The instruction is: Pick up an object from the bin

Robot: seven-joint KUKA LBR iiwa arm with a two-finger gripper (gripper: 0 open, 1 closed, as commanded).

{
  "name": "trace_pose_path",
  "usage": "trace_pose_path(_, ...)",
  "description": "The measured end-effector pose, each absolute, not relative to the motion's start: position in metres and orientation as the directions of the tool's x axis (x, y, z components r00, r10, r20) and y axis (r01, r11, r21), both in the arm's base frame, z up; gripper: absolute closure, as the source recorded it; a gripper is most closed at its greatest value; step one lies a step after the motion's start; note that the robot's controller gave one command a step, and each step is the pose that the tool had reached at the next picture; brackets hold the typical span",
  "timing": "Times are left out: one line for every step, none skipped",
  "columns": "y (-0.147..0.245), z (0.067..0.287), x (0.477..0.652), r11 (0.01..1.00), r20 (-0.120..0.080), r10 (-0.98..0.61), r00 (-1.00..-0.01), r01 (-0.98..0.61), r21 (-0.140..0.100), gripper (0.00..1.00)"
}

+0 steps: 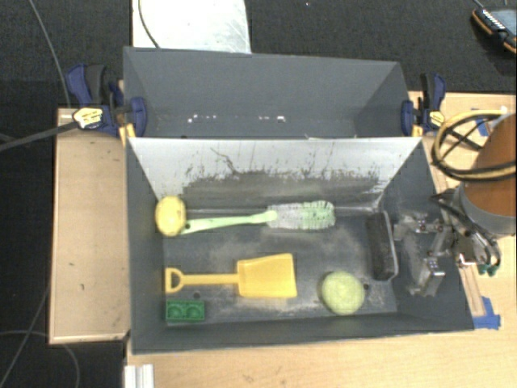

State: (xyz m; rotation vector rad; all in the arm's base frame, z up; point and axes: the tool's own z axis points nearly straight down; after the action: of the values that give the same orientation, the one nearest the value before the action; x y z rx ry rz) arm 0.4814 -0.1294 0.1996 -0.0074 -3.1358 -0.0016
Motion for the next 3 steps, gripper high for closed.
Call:
trace_pose_path(-0.129, 0.204, 0.483, 1.0, -0.003, -0.002, -1.0, -0.002, -0.001, 0.0)
trace_pose_path(-0.059, 0.069, 0.48, 1.0, -0.005, 0.014, -1.0, 0.014, 0.001, 0.0)
trace_pose_path(-0.051, 0.128, 0.481, 0.998, -0.019, -0.069, -0.997, -0.069, -0.007, 0.0)
